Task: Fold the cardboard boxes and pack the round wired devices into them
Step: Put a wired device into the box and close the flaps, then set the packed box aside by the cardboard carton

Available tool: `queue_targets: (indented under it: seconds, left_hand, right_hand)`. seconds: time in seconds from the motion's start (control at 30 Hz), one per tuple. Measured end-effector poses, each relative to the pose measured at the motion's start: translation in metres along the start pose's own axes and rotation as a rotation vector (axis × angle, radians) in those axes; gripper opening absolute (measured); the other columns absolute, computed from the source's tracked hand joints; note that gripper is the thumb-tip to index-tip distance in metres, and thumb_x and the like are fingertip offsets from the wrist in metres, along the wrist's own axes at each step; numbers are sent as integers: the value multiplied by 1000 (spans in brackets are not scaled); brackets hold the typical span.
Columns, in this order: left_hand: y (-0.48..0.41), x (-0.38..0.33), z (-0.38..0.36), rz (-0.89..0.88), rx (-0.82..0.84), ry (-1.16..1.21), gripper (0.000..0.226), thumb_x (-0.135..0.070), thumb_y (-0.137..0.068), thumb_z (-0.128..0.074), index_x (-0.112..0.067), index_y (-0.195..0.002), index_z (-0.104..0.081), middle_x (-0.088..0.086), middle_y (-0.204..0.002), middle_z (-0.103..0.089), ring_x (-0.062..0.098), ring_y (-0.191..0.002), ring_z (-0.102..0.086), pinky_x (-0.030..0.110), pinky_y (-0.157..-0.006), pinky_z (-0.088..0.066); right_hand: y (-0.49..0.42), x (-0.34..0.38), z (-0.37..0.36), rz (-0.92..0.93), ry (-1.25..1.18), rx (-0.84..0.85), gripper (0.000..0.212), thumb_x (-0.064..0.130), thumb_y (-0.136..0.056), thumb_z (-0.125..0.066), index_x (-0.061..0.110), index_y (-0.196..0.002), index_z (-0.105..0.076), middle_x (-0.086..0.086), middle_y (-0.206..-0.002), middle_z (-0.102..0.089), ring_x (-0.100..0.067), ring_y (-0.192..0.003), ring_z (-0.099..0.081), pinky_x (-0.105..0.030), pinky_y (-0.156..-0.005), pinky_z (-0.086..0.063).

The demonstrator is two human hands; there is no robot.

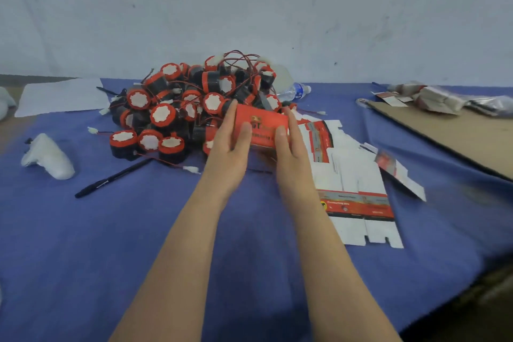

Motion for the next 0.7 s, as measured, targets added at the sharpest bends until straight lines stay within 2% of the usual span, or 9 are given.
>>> queue_targets:
  seconds: [0.07,0.2,0.27,0.37,0.47,0.53,0.6,0.63,0.7]
  left_hand:
    - [1,-30,-53,-65,94,166,48,-23,-103,-41,-33,-148,-27,-1,-146,-45,11,-120,-55,25,-93,-52]
    - [26,-79,-194,-33,346,405,47,-14,-102,-42,-23,-147,-32,10,-130,-57,19,-102,-64,27,-82,-56]
    - [55,-106,-271,-11,460,440,45,-15,-102,-43,-21,-146,-35,9,-130,-58,20,-106,-63,33,-90,-54]
    - [118,-142,-372,-51,701,285,43,-27,-104,-38,-16,-146,-37,11,-143,-48,23,-130,-47,42,-110,-37]
    - [170,-153,-420,-24,895,118,56,-43,-102,-35,-18,-152,-25,4,-160,-20,17,-146,-20,36,-120,-17]
    - [172,-153,-418,-39,841,122,55,-43,-101,-38,-17,-149,-31,2,-157,-27,15,-142,-27,27,-114,-21]
    - [150,-148,-398,-37,672,189,44,-35,-101,-43,-14,-139,-45,3,-144,-45,15,-130,-42,24,-105,-30]
    - [133,-141,-384,-27,574,235,37,-29,-101,-44,-11,-132,-51,4,-135,-53,16,-122,-48,25,-101,-35]
    - [94,-119,-353,45,394,284,27,-16,-98,-44,-2,-116,-59,7,-113,-63,20,-102,-57,31,-89,-43]
  right_hand:
    - [4,30,50,41,-66,-149,39,20,-103,-38,31,-141,-35,3,-128,-56,-13,-110,-62,-31,-90,-54]
    - [37,97,187,94,69,-539,38,18,-102,-41,17,-141,-40,-9,-129,-58,-27,-112,-61,-46,-92,-52]
    - [71,136,256,137,248,-764,34,18,-103,-41,15,-136,-43,-3,-128,-58,-18,-113,-58,-38,-98,-49]
    - [133,194,342,104,629,-1094,40,21,-103,-38,10,-142,-38,-6,-140,-48,-12,-122,-48,-12,-98,-34]
    - [181,225,395,-213,1023,-1312,51,20,-101,-37,17,-150,-22,-8,-157,-23,-23,-146,-14,-30,-115,-1]
    - [190,234,392,-174,1084,-1351,53,16,-99,-39,18,-150,-23,-9,-158,-17,-25,-147,-5,-35,-116,2]
    - [176,233,363,157,942,-1252,44,9,-97,-40,16,-140,-40,-3,-143,-44,-15,-137,-33,-33,-116,-21]
    - [162,226,345,278,797,-1146,37,7,-97,-40,17,-131,-49,3,-125,-58,-8,-121,-49,-29,-106,-37]
    - [124,192,314,287,560,-891,28,5,-96,-40,20,-110,-59,9,-93,-68,-3,-88,-64,-27,-86,-51]
Point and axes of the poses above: each hand's wrist, its own y-axis away from the middle knuckle, its own z-axis out of the back of the hand, x = y × z, the point moved 7 cm from there along -y, towards the middle knuckle
